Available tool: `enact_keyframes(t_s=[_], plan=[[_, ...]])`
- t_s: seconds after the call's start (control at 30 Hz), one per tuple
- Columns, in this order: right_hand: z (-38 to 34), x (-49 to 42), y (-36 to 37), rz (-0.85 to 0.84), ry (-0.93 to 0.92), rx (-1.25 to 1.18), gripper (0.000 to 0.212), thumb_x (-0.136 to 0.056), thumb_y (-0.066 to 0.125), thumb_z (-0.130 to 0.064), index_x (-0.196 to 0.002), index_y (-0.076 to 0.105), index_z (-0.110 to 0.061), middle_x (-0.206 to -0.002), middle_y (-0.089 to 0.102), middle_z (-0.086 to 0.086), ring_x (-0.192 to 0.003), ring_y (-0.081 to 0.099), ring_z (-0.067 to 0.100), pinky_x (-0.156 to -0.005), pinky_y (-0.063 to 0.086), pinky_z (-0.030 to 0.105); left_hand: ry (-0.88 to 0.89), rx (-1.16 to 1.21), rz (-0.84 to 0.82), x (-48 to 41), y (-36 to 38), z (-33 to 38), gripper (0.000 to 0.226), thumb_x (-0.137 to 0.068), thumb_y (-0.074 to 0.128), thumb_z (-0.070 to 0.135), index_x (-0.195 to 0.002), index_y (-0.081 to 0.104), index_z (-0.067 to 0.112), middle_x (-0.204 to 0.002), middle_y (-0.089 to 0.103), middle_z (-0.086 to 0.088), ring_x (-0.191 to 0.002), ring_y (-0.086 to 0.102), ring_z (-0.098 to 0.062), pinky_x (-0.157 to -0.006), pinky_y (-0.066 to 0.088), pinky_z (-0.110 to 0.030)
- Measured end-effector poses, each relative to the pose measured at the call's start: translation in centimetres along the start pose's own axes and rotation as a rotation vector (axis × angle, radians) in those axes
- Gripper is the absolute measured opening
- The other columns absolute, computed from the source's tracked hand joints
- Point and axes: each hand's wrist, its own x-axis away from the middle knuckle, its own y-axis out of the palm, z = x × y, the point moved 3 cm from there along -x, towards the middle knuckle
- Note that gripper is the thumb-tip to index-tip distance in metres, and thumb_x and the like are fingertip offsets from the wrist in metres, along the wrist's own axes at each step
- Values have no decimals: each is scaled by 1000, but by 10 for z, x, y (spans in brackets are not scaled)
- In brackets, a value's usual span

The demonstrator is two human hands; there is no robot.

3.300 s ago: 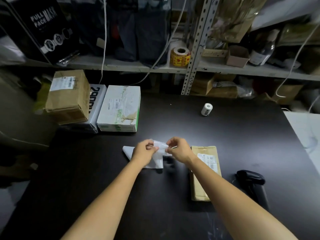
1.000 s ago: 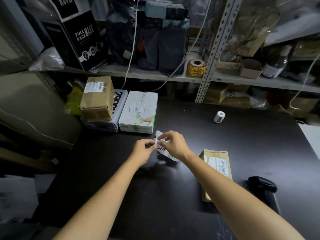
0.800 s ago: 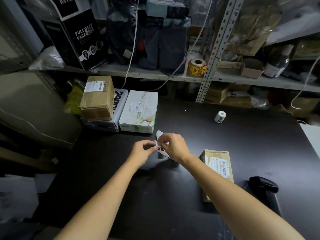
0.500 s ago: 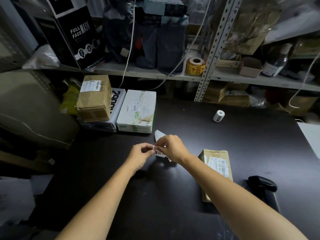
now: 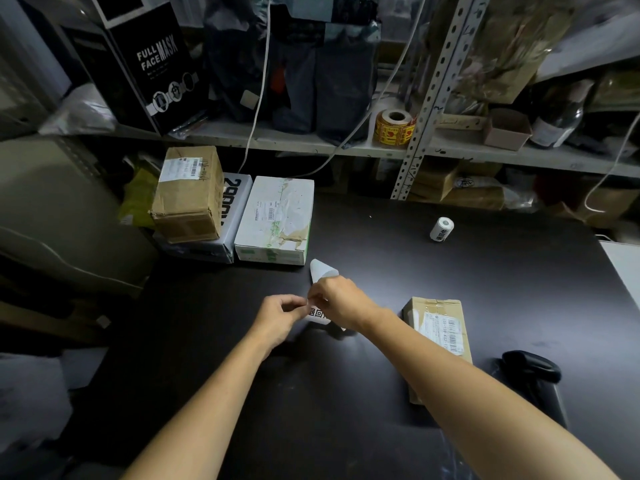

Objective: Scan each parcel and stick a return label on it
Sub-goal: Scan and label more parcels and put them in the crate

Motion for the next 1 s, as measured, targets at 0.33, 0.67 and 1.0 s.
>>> enact_keyframes(t_s=[0.33,0.67,1.0], plan=[[10,-7,7,30,233,-214,21,-96,46,-17,-97,65,-9,-97,68,12,-90,61,32,-75,52,39,0,-82,-4,1,-8,2,14,-84,73,3,-98,74,1,-83,71,-4,-69,59,-2,-67,44,-10],[70,32,-41,334,479,-475,13,-93,53,-17,-85,64,-17,-81,63,-3,-79,61,22,-76,50,30,-67,-182,77,3,-14,-6,9,-85,70,0,-92,72,5,-72,65,0,-59,53,-8,-49,39,-9],[110,89,-64,373,535,-576,17,-94,62,-18,-99,75,-9,-80,70,1,-74,62,13,-80,55,34,2,-399,268,5,19,28,51,-81,76,18,-129,58,16,-128,53,-12,-110,59,-28,-101,46,-38]])
